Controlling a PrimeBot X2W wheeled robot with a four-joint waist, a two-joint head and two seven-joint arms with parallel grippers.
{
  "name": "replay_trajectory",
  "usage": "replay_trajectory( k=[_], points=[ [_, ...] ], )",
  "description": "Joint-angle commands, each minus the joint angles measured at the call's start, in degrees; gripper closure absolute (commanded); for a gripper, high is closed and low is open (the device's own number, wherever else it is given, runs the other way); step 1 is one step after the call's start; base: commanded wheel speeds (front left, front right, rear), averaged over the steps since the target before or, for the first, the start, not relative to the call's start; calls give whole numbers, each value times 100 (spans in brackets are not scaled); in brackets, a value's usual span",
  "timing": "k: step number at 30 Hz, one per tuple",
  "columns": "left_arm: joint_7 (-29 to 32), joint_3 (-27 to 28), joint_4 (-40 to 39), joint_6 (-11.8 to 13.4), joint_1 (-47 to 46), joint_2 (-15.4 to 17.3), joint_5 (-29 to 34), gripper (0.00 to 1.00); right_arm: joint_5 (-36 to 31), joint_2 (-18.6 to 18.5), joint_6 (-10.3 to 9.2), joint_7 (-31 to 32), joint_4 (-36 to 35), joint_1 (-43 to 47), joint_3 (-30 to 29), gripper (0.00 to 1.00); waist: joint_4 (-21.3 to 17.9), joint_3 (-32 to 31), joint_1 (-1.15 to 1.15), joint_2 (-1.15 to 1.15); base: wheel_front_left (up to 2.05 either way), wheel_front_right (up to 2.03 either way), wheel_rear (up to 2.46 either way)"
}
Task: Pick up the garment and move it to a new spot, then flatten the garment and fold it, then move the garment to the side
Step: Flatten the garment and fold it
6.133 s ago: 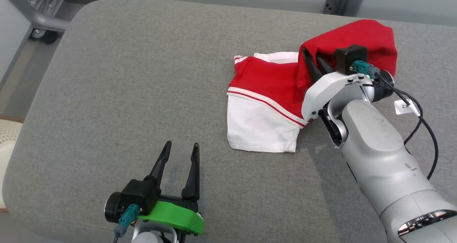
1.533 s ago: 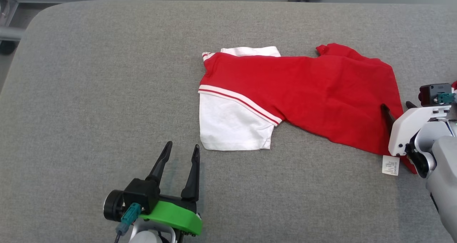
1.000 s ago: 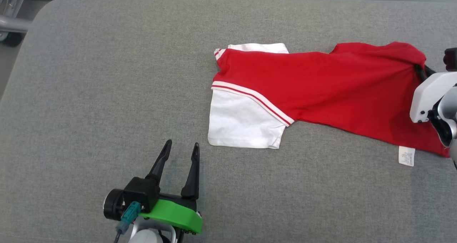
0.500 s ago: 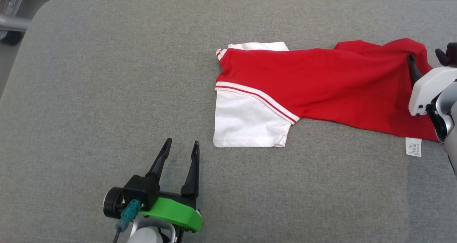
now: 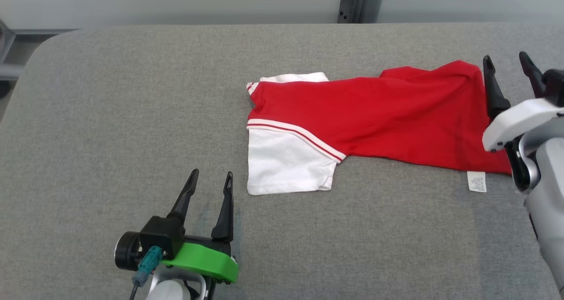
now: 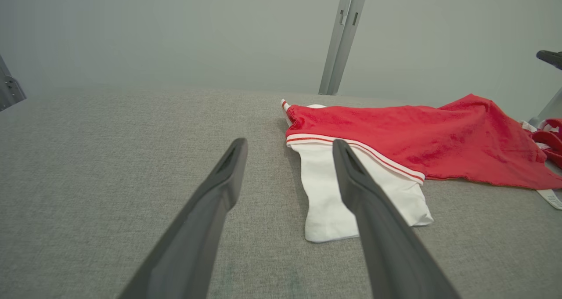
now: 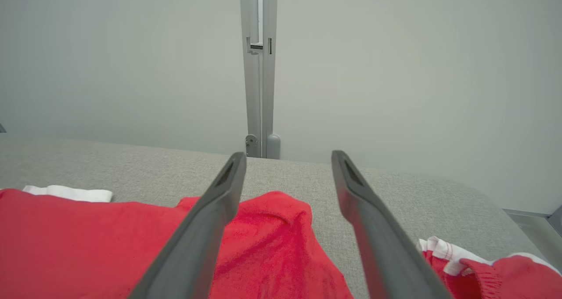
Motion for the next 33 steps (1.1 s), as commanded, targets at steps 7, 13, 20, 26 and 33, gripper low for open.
replay_trajectory(
  k=[7, 13, 20, 26, 33],
  points=[
    [-1, 277, 27, -17, 337, 12, -11, 0, -380, 679, -10, -14, -1724, 1815, -725, 0, -435, -717, 0, 0, 0, 0, 0],
    [-1, 464, -16, 2, 653, 12, -107, 0, -631, 1265, -10, -15, -2704, 2856, -894, 0, -517, -977, 0, 0, 0, 0, 0],
    [-1, 595, -73, -11, 881, 12, -124, 0, -753, 1632, -10, -15, -3174, 3423, -977, 0, -499, -1027, 0, 0, 0, 0, 0],
    [-1, 620, -43, -17, 928, 12, -135, 0, -765, 1727, -10, -15, -3300, 3623, -709, 0, -444, -1055, 0, 0, 0, 0, 0],
    [-1, 602, -28, -25, 953, 12, -90, 0, -812, 1752, -10, -15, -3302, 3684, -601, 0, -427, -1075, 0, 0, 0, 0, 0]
  ],
)
